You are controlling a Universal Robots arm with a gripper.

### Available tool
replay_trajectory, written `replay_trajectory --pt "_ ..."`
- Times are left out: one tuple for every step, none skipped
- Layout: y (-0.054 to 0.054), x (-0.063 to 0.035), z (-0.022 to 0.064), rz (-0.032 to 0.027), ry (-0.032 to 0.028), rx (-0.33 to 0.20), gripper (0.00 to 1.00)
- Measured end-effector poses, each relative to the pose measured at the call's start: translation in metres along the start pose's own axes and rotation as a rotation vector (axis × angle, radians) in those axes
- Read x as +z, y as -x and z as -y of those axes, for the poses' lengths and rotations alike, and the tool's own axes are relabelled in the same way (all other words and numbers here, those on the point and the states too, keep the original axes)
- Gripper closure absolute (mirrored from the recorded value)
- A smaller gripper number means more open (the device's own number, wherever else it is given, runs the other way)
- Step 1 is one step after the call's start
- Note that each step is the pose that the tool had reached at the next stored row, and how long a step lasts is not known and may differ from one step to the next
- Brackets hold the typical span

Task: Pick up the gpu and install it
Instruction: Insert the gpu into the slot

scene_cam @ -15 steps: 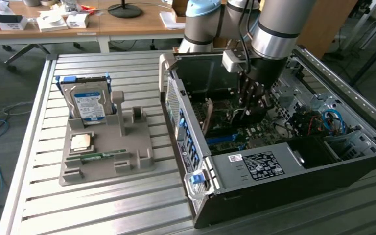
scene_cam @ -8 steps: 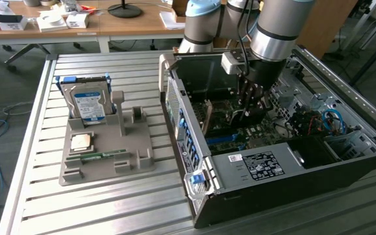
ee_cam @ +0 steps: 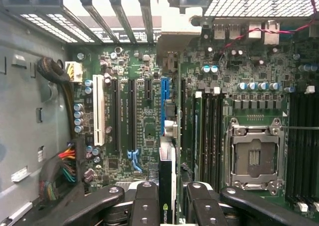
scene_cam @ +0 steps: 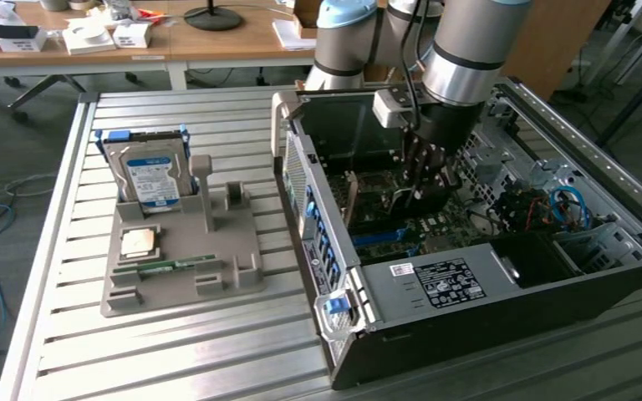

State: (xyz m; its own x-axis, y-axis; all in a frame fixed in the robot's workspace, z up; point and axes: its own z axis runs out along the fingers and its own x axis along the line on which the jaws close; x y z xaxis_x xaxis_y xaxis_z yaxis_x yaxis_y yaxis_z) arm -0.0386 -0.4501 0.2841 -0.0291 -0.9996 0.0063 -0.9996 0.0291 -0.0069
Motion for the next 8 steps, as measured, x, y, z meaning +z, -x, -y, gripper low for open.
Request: replay_trajectory --pt "-0.0008 0.0 -0.0002 -0.0001 -0.0001 0.0 0.74" --pt "-0.0017 0.0 -0.0004 -0.0001 -0.0002 -0.001 0.74" --pt "-0.0028 -0.0001 -0.0005 -0.0002 -0.0004 -0.001 0.74" --pt "-0.0037 0.0 -0.0008 -0.0001 -0.0006 -0.001 0.74" --pt "-0.0041 0.0 -0.001 0.0 -0.0007 -0.001 0.74" --pt "-0.0041 0.0001 -0.0011 0.0001 -0.0008 -0.002 0.74" --pt "-0.0042 0.0002 -0.0016 -0.0001 -0.0008 -0.002 0.74" --pt "-0.0043 0.0004 -0.0025 0.0 -0.001 -0.002 0.74"
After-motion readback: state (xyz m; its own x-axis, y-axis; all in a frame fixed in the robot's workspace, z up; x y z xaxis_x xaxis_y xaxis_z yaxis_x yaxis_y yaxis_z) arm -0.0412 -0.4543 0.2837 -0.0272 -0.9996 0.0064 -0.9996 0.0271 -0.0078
